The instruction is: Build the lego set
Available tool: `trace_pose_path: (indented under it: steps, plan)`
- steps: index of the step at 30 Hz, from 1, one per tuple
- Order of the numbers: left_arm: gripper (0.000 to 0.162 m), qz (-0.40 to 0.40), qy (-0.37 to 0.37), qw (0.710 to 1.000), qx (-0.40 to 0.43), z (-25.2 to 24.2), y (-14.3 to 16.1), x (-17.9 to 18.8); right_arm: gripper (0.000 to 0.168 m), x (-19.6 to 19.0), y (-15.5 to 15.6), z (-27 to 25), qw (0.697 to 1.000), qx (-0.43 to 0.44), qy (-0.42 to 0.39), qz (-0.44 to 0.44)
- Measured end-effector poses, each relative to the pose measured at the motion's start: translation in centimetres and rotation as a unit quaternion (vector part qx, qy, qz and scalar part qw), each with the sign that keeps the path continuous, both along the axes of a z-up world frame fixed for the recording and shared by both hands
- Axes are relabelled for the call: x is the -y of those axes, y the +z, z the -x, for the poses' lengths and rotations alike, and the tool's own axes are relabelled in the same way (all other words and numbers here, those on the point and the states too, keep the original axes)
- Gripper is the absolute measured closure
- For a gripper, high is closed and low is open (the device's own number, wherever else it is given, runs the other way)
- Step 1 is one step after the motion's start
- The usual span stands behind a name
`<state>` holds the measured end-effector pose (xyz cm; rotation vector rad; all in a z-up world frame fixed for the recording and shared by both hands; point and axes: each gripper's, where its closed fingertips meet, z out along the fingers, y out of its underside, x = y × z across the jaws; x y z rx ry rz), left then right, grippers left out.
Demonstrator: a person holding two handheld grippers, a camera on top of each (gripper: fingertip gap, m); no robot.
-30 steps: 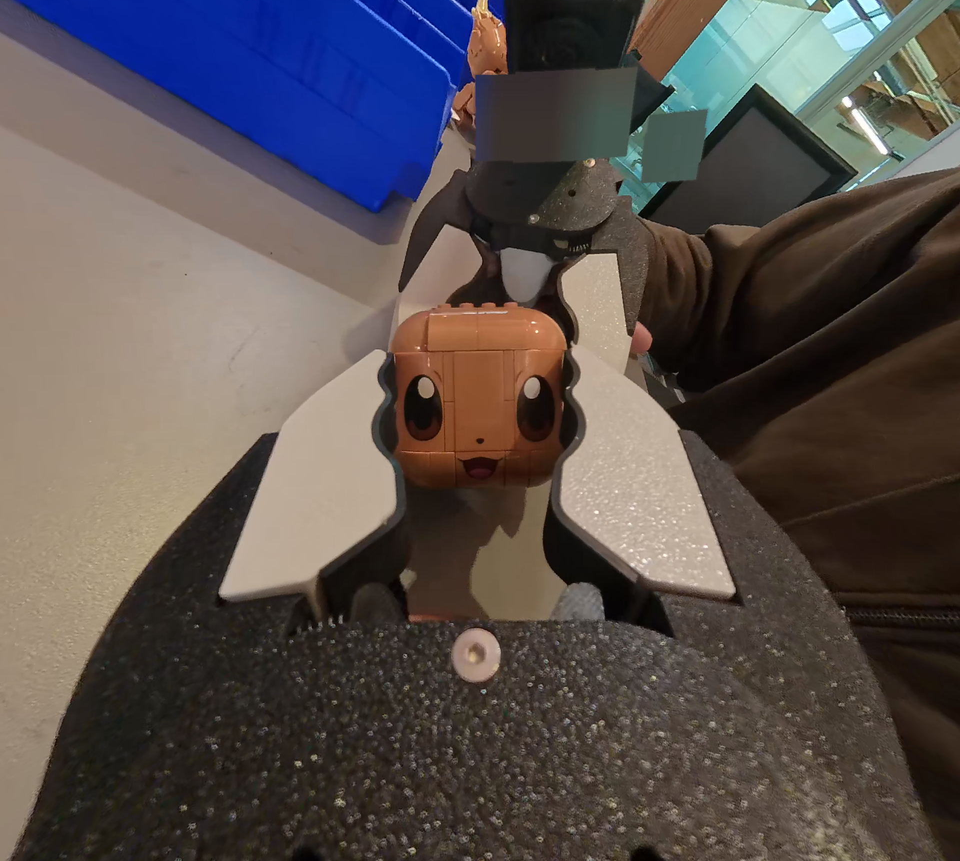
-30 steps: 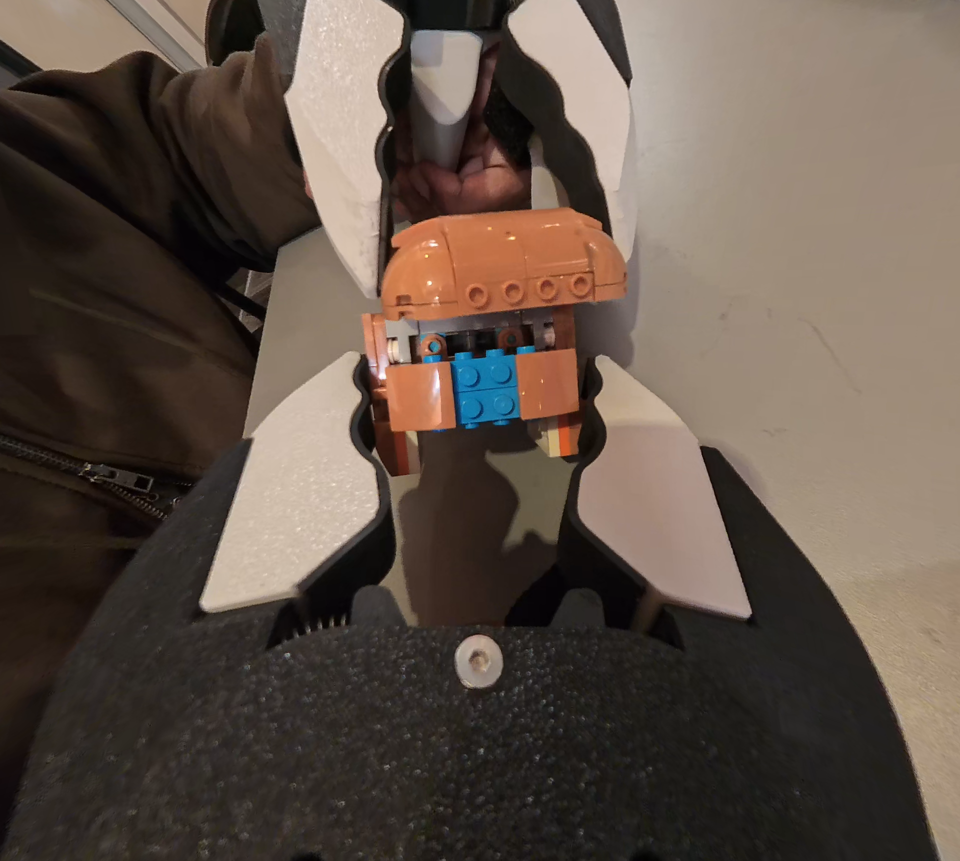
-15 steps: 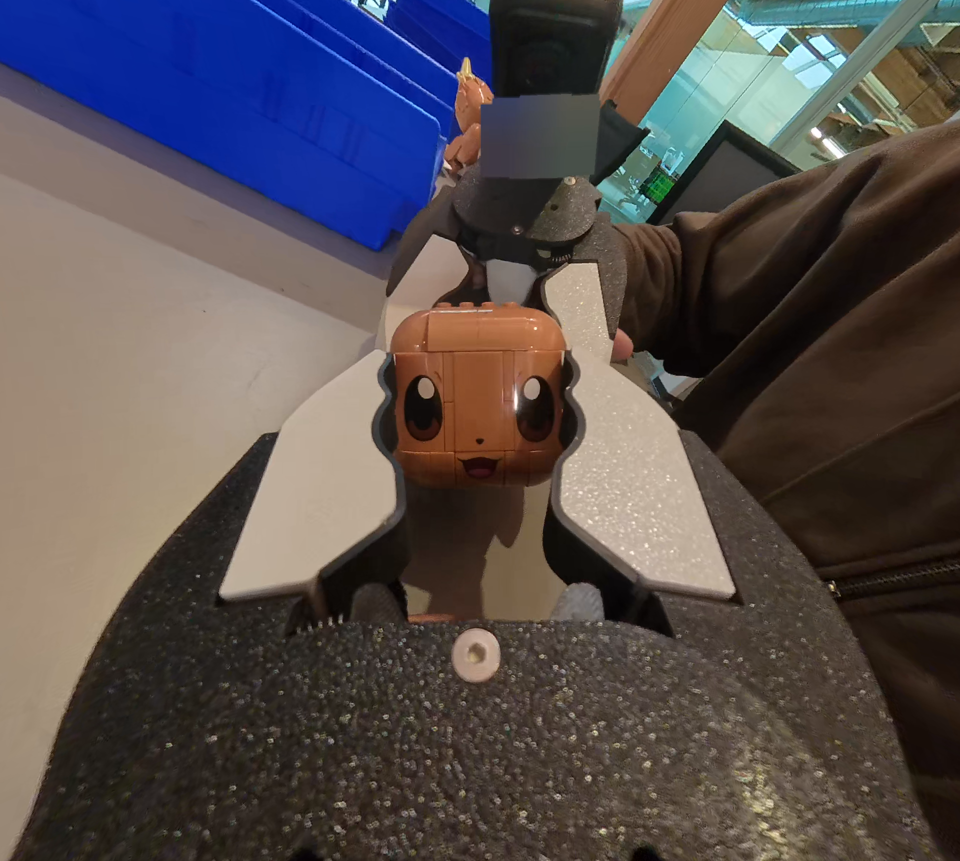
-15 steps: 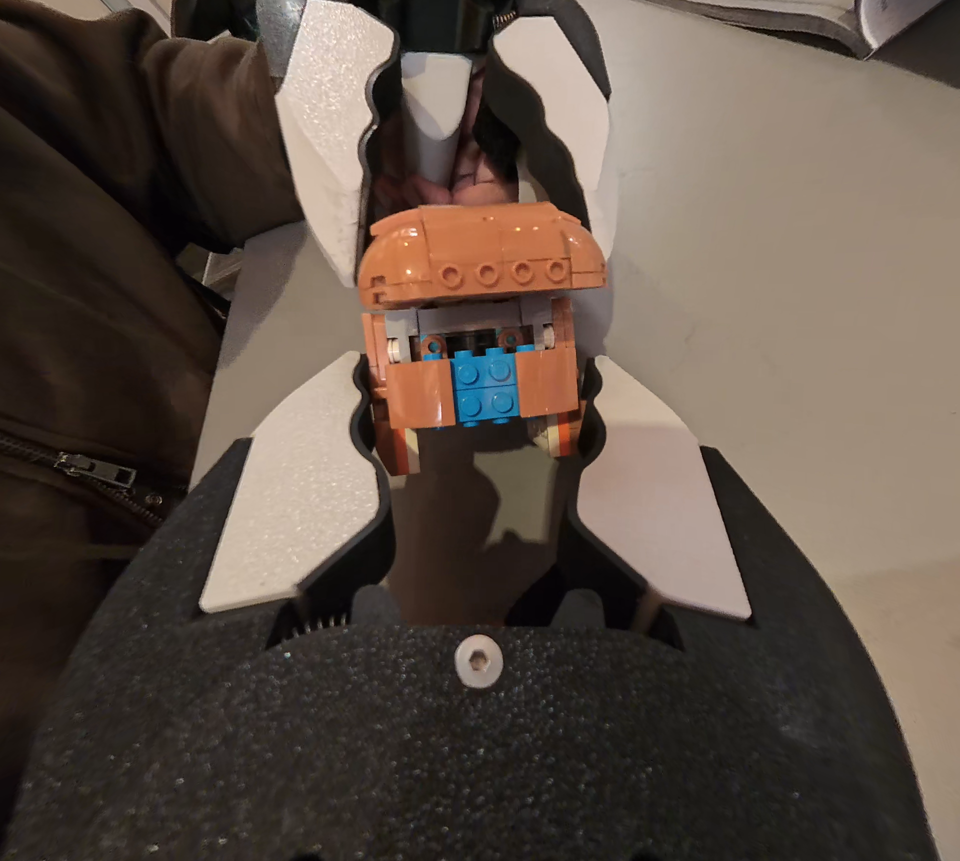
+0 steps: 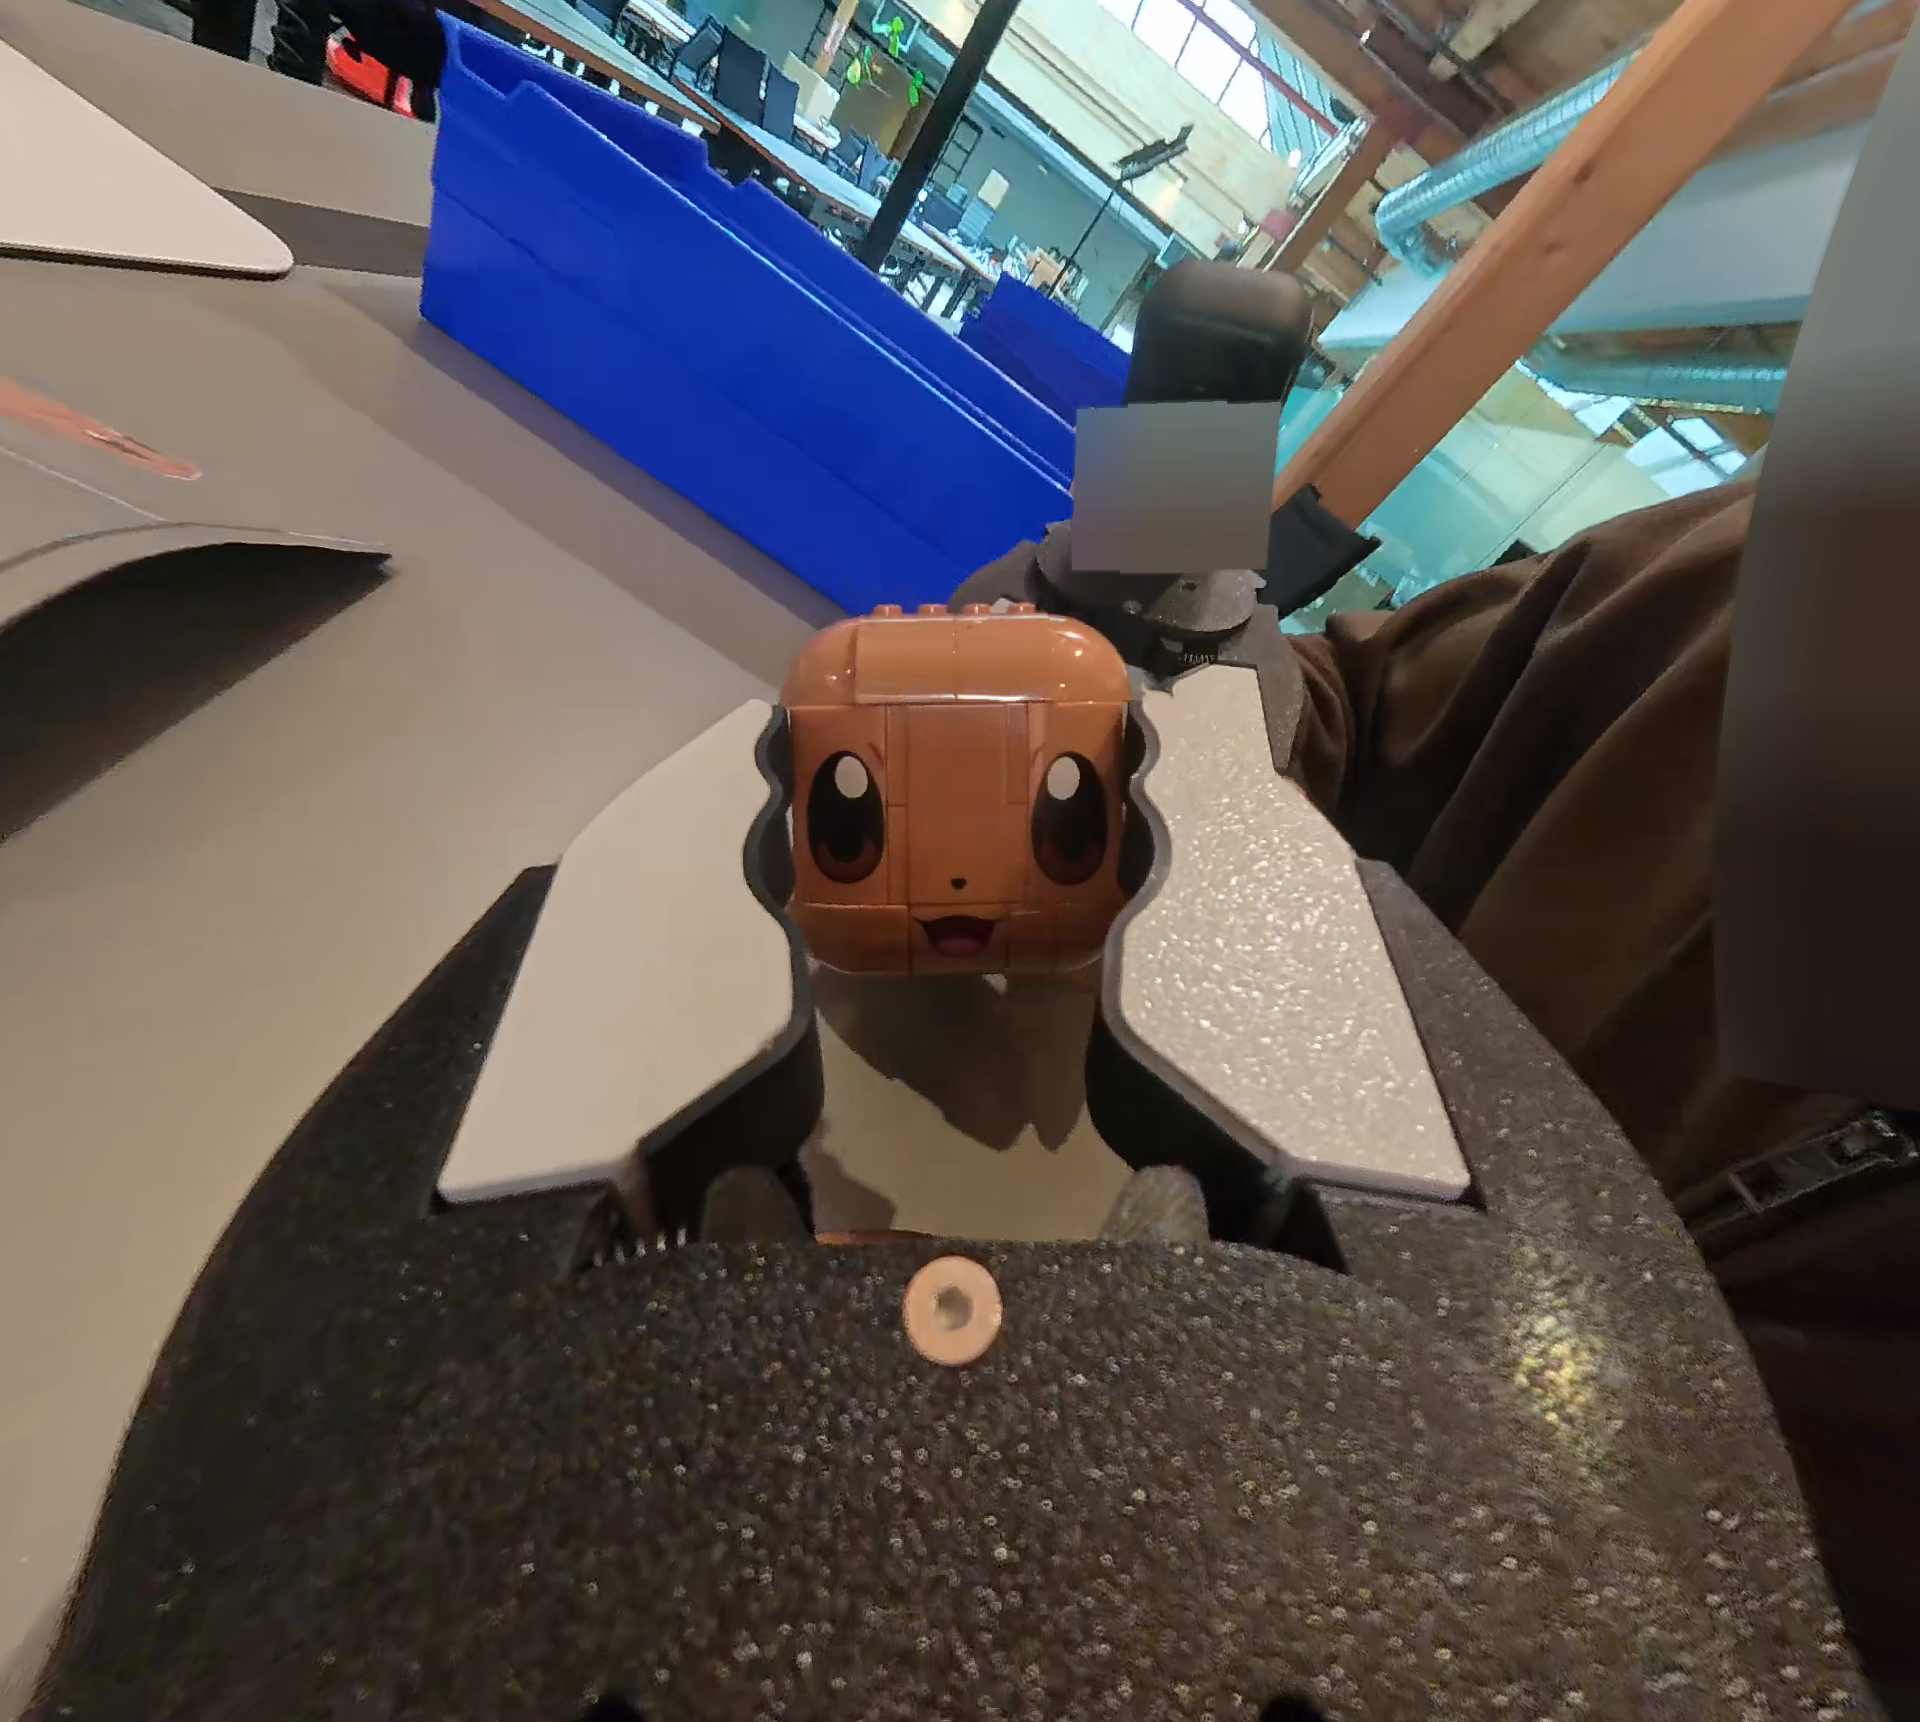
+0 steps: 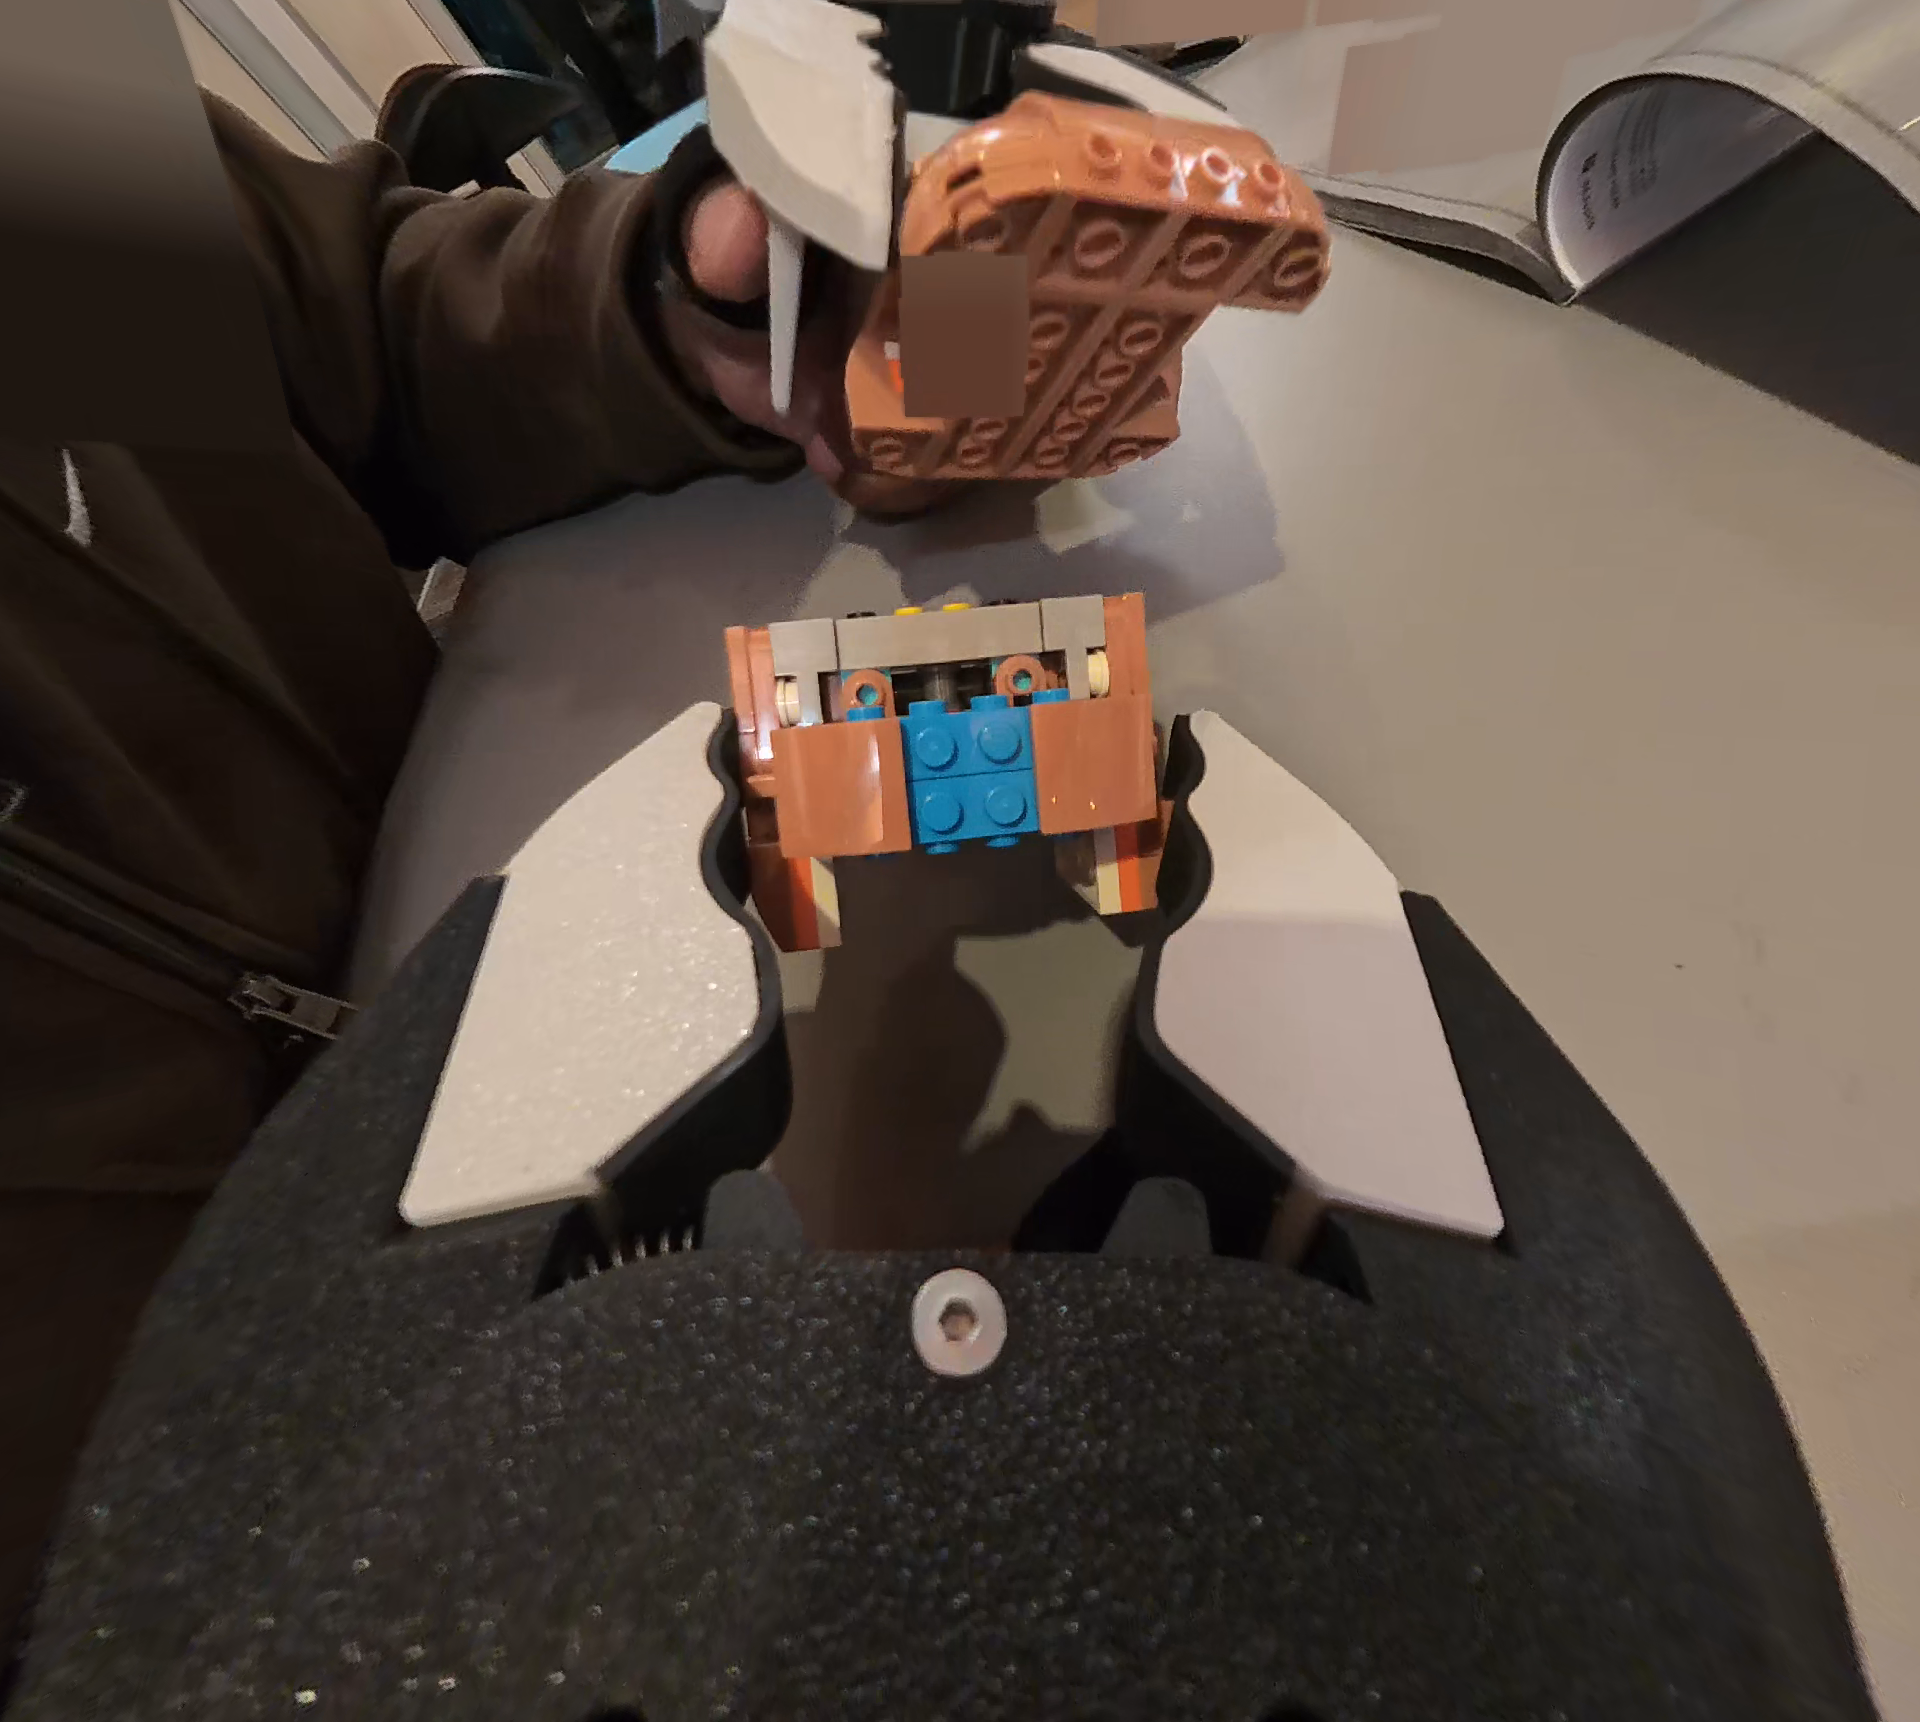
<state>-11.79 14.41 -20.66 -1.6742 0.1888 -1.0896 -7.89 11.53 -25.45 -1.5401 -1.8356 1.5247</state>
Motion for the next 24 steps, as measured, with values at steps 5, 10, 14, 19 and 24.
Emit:
trace_pose_path:
  steps: [5, 10, 14, 19, 24]
  plan:
    - [0.101, -0.004, 0.0, 1.0, 0.003, 0.04, 0.11, 0.13, 0.091, -0.17, 0.21, -0.11, 1.0, -0.007, -0.007, 0.002]
    - [0.101, -0.01, -0.006, 1.0, -0.016, -0.4, -0.05, 0.33, 0.091, -0.24, 0.13, -0.06, 1.0, -0.005, -0.01, -0.001]
    - [0.101, -0.012, -0.007, 1.0, -0.018, -0.47, -0.04, 0.37, 0.091, -0.24, 0.12, -0.05, 1.0, -0.004, -0.01, 0.0]
    - [0.101, -0.013, -0.009, 1.0, -0.02, -0.56, -0.07, 0.43, 0.091, -0.21, 0.08, -0.04, 1.0, -0.003, -0.009, -0.001]
    - [0.101, -0.014, -0.01, 1.0, -0.021, -0.6, -0.08, 0.44, 0.091, -0.21, 0.06, -0.03, 1.0, -0.002, -0.009, 0.0]
